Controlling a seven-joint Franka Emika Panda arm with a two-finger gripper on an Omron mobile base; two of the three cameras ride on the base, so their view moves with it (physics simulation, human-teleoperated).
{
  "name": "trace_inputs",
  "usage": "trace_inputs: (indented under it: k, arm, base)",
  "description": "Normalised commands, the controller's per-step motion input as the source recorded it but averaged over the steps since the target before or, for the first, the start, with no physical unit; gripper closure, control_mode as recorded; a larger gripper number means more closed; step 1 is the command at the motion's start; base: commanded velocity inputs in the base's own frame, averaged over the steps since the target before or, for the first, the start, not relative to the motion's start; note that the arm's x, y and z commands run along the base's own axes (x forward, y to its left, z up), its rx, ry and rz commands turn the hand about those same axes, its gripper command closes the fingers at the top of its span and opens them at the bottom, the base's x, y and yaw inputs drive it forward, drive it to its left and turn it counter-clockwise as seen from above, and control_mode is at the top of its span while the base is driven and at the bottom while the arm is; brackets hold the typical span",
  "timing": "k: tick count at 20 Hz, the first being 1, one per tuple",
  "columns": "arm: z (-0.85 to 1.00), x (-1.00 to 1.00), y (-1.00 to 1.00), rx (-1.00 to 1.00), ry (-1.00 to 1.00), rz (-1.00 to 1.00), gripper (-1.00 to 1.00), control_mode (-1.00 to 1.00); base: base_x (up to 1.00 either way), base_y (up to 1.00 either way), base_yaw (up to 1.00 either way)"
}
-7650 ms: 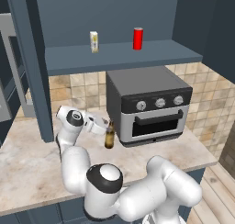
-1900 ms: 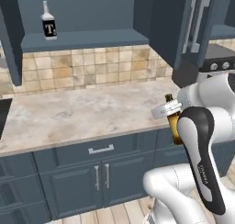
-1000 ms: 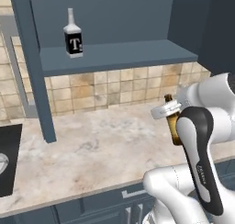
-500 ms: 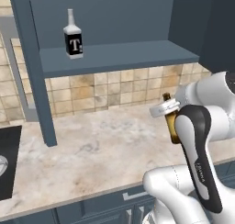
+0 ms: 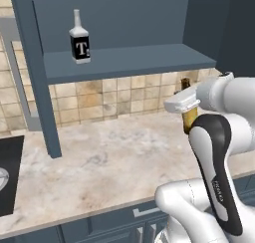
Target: Sort all alcoholic drinks to one cabinet, and non-alcoholic drinks to the other.
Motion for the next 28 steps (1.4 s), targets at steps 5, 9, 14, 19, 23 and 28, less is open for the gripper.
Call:
trace_inputs:
  k: [5,9,14,19,23,28]
  arm:
    - [0.62,0.19,0.08,0.00,-0.37,0.00,1.00,-1.00]
    - [0.51,0.64,0.04,0.01,-0.06,0.00,1.00,-1.00]
    - [0.51,0.65,0.02,0.04,0.00,0.00,1.00,-1.00]
    - [0.50,0.60,0.01,0.05,0.02,0.00,1.00,-1.00]
    - [0.32,0.65,0.02,0.08,0.06,0.00,1.00,-1.00]
    - [0.00,0.66,0.02,0.12,0.00,0.00,1.00,-1.00]
  base:
    - [0.00,0.00,0.00]
    - [0.00,0.00,0.00]
    - [0.00,0.00,0.00]
    - [0.00,0.00,0.00]
    - [0.00,0.00,0.00]
    - [0.00,0.00,0.00]
